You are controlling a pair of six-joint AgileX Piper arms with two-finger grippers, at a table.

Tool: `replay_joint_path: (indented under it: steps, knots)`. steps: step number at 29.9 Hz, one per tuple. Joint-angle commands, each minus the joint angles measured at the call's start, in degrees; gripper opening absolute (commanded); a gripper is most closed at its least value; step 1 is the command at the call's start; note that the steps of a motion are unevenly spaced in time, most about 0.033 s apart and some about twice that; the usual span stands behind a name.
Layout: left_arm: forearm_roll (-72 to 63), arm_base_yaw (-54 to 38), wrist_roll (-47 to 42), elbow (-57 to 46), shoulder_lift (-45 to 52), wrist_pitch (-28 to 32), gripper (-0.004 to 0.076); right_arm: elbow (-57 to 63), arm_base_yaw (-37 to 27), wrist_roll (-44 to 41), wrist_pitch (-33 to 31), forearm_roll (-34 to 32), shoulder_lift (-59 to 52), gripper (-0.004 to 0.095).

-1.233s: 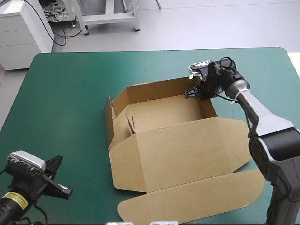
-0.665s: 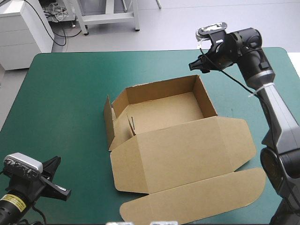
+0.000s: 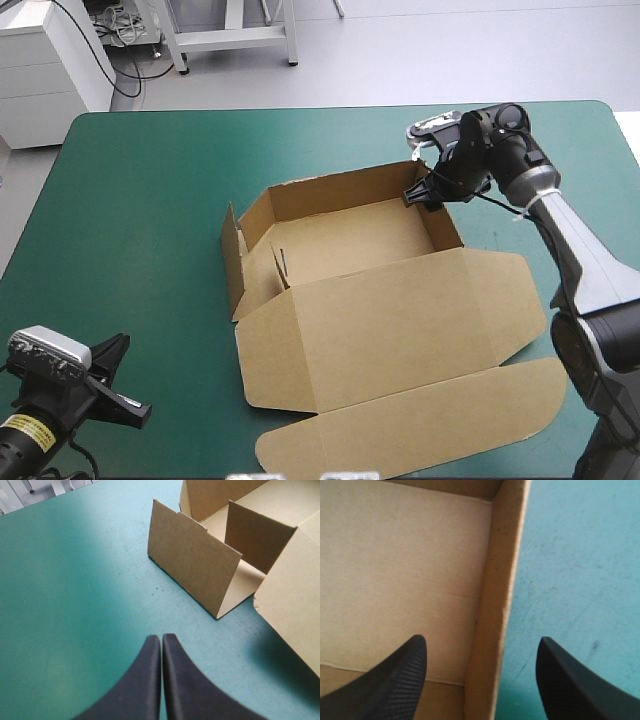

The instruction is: Fold the box

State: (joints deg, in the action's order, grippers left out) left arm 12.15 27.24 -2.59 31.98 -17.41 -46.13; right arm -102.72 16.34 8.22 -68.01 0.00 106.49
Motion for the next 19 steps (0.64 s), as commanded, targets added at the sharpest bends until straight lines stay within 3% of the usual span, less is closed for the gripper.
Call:
replay_joint_path:
  steps: [1, 6, 8, 12, 19]
  knots:
    - [0.30, 0.07, -0.63, 1.40, -0.60, 3.89, -0.0008, -0.95, -0.21, 0.70, 2.28, 0.00, 1.60, 0.0588]
    - [0.30, 0.07, -0.63, 1.40, -0.60, 3.89, -0.0008, -0.95, -0.21, -0.17, 1.46, 0.00, 5.13, 0.0534]
    - [0.30, 0.07, -0.63, 1.40, -0.60, 3.89, -0.0008, -0.95, -0.21, -0.67, 1.18, 0.00, 5.12, 0.0391]
    - [0.30, 0.07, -0.63, 1.40, -0.60, 3.89, -0.0008, -1.80, -0.21, -1.52, 1.04, -0.41, 4.89, -0.0025]
    - [0.30, 0.07, -0.63, 1.40, -0.60, 3.89, -0.0008, -3.27, -0.21, -3.31, 1.04, -1.10, 1.09, -0.0021]
